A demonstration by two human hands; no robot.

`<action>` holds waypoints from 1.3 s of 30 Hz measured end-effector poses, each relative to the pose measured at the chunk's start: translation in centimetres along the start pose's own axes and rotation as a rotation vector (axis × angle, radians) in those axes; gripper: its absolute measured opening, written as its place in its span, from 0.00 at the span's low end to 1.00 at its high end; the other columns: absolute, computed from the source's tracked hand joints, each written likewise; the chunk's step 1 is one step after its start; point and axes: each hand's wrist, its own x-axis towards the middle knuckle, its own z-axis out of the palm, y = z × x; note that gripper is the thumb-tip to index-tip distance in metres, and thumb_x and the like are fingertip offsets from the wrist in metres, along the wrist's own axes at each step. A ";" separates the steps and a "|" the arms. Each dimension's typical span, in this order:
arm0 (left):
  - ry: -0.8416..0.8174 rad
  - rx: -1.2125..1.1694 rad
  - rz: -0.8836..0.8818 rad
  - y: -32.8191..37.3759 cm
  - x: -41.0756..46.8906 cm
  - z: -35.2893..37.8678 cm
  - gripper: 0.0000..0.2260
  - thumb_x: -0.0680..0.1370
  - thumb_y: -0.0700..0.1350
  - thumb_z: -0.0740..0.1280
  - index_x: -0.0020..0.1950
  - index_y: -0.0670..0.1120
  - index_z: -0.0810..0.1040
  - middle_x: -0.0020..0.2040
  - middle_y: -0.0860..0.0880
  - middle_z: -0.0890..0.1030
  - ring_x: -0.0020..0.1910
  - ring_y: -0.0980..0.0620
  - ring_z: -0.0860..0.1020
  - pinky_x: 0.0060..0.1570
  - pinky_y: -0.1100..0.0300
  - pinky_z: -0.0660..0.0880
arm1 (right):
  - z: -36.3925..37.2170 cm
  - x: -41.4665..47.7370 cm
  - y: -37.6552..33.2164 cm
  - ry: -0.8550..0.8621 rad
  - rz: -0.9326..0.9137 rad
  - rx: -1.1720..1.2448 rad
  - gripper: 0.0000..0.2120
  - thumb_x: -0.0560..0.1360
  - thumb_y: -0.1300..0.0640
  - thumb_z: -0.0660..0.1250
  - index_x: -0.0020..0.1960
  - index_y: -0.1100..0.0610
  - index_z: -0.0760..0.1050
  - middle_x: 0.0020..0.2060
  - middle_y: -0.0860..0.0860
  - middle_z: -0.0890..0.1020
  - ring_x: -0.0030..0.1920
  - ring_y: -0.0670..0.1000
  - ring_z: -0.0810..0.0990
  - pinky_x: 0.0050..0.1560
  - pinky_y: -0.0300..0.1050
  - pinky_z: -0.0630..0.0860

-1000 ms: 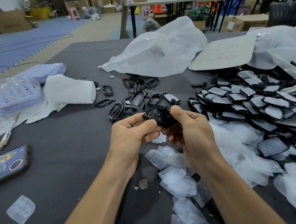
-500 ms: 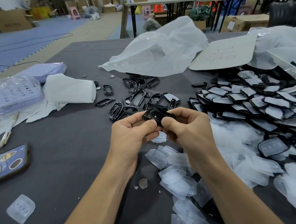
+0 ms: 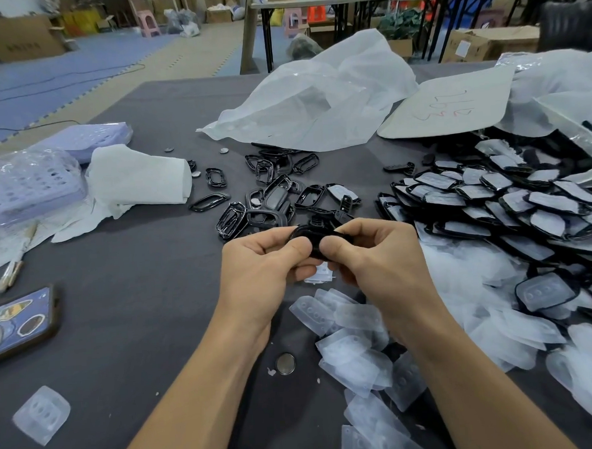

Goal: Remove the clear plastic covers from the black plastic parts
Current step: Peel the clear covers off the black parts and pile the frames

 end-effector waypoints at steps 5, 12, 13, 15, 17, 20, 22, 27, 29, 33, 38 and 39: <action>0.025 0.018 0.003 0.0 0.0 0.0 0.11 0.76 0.29 0.71 0.40 0.43 0.87 0.36 0.43 0.86 0.31 0.52 0.83 0.34 0.63 0.81 | 0.6 -0.2 0.3 0.034 -0.012 -0.015 0.08 0.72 0.61 0.76 0.37 0.52 0.83 0.29 0.53 0.83 0.29 0.51 0.80 0.31 0.43 0.76; 0.051 0.112 0.088 -0.4 0.1 -0.2 0.10 0.73 0.29 0.74 0.43 0.44 0.89 0.38 0.39 0.87 0.34 0.45 0.81 0.36 0.60 0.81 | 0.9 -0.5 0.5 0.040 -0.080 -0.109 0.04 0.71 0.53 0.75 0.38 0.52 0.83 0.31 0.54 0.84 0.33 0.59 0.83 0.31 0.50 0.80; 0.035 0.098 0.060 -0.4 0.0 -0.2 0.09 0.73 0.30 0.74 0.44 0.43 0.88 0.39 0.40 0.87 0.35 0.46 0.82 0.37 0.61 0.81 | 0.9 -0.5 0.5 0.042 -0.083 -0.110 0.05 0.72 0.55 0.76 0.38 0.52 0.83 0.32 0.54 0.84 0.33 0.59 0.83 0.32 0.50 0.80; 0.016 0.032 -0.021 -0.1 -0.1 -0.1 0.05 0.74 0.33 0.75 0.44 0.43 0.88 0.38 0.41 0.87 0.36 0.48 0.83 0.35 0.61 0.82 | 0.7 -0.3 0.4 0.047 -0.075 -0.088 0.07 0.74 0.58 0.76 0.37 0.52 0.83 0.31 0.54 0.84 0.31 0.54 0.81 0.31 0.44 0.78; 0.052 0.003 -0.045 0.0 0.1 0.0 0.06 0.76 0.35 0.75 0.41 0.44 0.88 0.36 0.43 0.87 0.32 0.51 0.84 0.33 0.63 0.80 | 0.7 -0.3 0.3 0.033 -0.055 -0.077 0.08 0.74 0.60 0.76 0.37 0.52 0.83 0.30 0.55 0.84 0.30 0.51 0.80 0.31 0.41 0.76; 0.175 0.215 0.130 -0.6 0.1 0.2 0.07 0.74 0.38 0.76 0.41 0.50 0.89 0.33 0.46 0.86 0.29 0.49 0.84 0.36 0.57 0.81 | 1.0 -0.6 0.2 0.007 -0.002 -0.059 0.09 0.74 0.62 0.76 0.36 0.52 0.84 0.29 0.53 0.84 0.29 0.48 0.81 0.30 0.39 0.75; 0.223 0.368 0.248 -0.8 -0.1 0.4 0.11 0.72 0.43 0.75 0.39 0.62 0.87 0.32 0.51 0.86 0.32 0.48 0.86 0.39 0.54 0.83 | 1.2 -0.6 0.1 0.034 0.020 -0.024 0.09 0.74 0.62 0.76 0.37 0.53 0.85 0.30 0.53 0.85 0.30 0.49 0.83 0.30 0.39 0.76; 0.057 0.031 0.016 -0.7 -0.4 1.0 0.09 0.78 0.41 0.73 0.39 0.46 0.87 0.34 0.45 0.84 0.29 0.50 0.82 0.35 0.56 0.82 | 1.5 -1.1 -0.1 0.091 -0.041 0.058 0.08 0.76 0.62 0.75 0.38 0.56 0.83 0.30 0.56 0.85 0.28 0.53 0.83 0.30 0.44 0.78; 0.050 0.009 0.005 -0.7 -0.3 1.1 0.13 0.80 0.37 0.69 0.36 0.42 0.85 0.31 0.43 0.81 0.26 0.49 0.79 0.30 0.57 0.79 | 1.6 -1.2 -0.2 0.061 -0.038 0.039 0.08 0.77 0.62 0.74 0.39 0.56 0.83 0.30 0.55 0.85 0.27 0.52 0.84 0.28 0.43 0.78; 0.266 -0.014 0.092 0.2 0.8 -0.4 0.13 0.80 0.33 0.69 0.38 0.44 0.86 0.35 0.46 0.86 0.33 0.51 0.85 0.32 0.63 0.80 | 0.6 -0.9 -0.1 0.220 -0.186 -0.331 0.07 0.78 0.58 0.71 0.45 0.48 0.84 0.33 0.43 0.85 0.33 0.43 0.83 0.35 0.41 0.79; 0.318 -0.063 0.079 0.7 1.6 -1.9 0.19 0.79 0.32 0.69 0.30 0.46 0.85 0.34 0.47 0.86 0.32 0.51 0.84 0.31 0.62 0.81 | -0.3 -0.5 0.2 0.076 -0.179 -0.687 0.09 0.75 0.59 0.74 0.47 0.44 0.86 0.44 0.42 0.81 0.45 0.42 0.79 0.49 0.37 0.74; 0.312 -0.055 0.081 0.7 1.6 -1.9 0.20 0.79 0.32 0.69 0.29 0.48 0.86 0.33 0.47 0.86 0.31 0.51 0.84 0.31 0.62 0.80 | -0.1 -0.5 0.2 0.032 -0.169 -0.718 0.09 0.74 0.57 0.75 0.48 0.44 0.86 0.45 0.41 0.79 0.50 0.44 0.79 0.54 0.40 0.75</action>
